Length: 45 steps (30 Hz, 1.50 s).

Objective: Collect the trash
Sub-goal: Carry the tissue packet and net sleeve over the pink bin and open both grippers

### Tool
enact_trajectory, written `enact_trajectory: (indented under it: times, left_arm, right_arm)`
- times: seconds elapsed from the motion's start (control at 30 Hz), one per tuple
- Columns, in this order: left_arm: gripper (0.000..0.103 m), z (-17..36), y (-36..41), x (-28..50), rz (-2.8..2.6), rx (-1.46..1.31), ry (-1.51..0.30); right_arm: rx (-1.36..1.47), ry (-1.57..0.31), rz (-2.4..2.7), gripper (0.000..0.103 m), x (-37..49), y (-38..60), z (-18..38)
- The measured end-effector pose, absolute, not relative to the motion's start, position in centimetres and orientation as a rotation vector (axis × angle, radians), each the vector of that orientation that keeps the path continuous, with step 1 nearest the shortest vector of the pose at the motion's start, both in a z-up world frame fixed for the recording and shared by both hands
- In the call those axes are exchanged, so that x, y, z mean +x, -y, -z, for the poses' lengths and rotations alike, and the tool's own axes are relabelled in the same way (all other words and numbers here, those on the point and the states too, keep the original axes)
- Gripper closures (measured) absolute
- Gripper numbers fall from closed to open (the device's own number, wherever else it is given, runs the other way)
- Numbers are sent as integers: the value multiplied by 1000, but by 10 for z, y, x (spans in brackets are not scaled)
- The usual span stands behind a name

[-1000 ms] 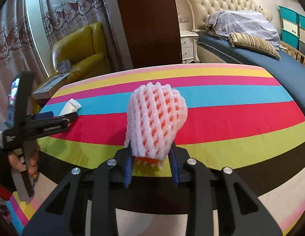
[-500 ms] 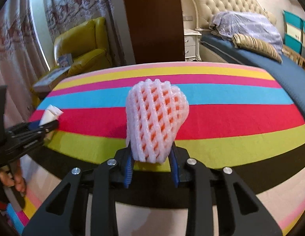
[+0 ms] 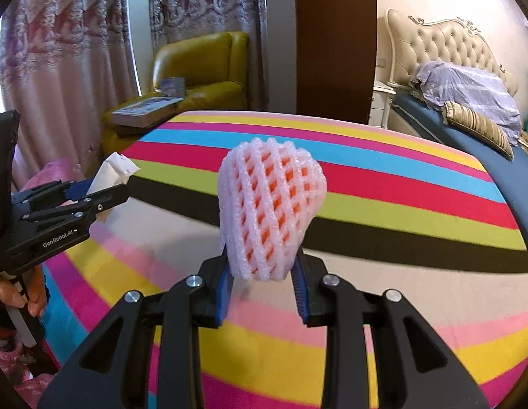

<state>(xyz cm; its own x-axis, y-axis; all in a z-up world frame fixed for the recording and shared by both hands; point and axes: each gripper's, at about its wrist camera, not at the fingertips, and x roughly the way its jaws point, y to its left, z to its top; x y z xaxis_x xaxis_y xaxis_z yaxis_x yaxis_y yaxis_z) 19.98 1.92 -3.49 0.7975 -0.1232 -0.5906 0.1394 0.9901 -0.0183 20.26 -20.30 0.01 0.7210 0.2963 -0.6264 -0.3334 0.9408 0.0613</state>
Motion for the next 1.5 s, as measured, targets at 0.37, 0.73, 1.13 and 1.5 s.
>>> enact_trajectory:
  times: [0.37, 0.73, 1.13, 1.5]
  left_arm:
    - [67, 44, -21, 143, 95, 48, -585]
    - [67, 42, -36, 116, 45, 80, -538]
    - [66, 20, -80, 94, -88, 86, -462]
    - [66, 14, -112, 80, -160, 81, -451]
  right_arm:
    - [-51, -659, -379, 73, 150, 197, 8]
    - [-109, -647, -417, 73, 134, 171, 8]
    - [-214, -594, -524, 73, 128, 122, -11]
    - [-319, -544, -645, 73, 122, 63, -30]
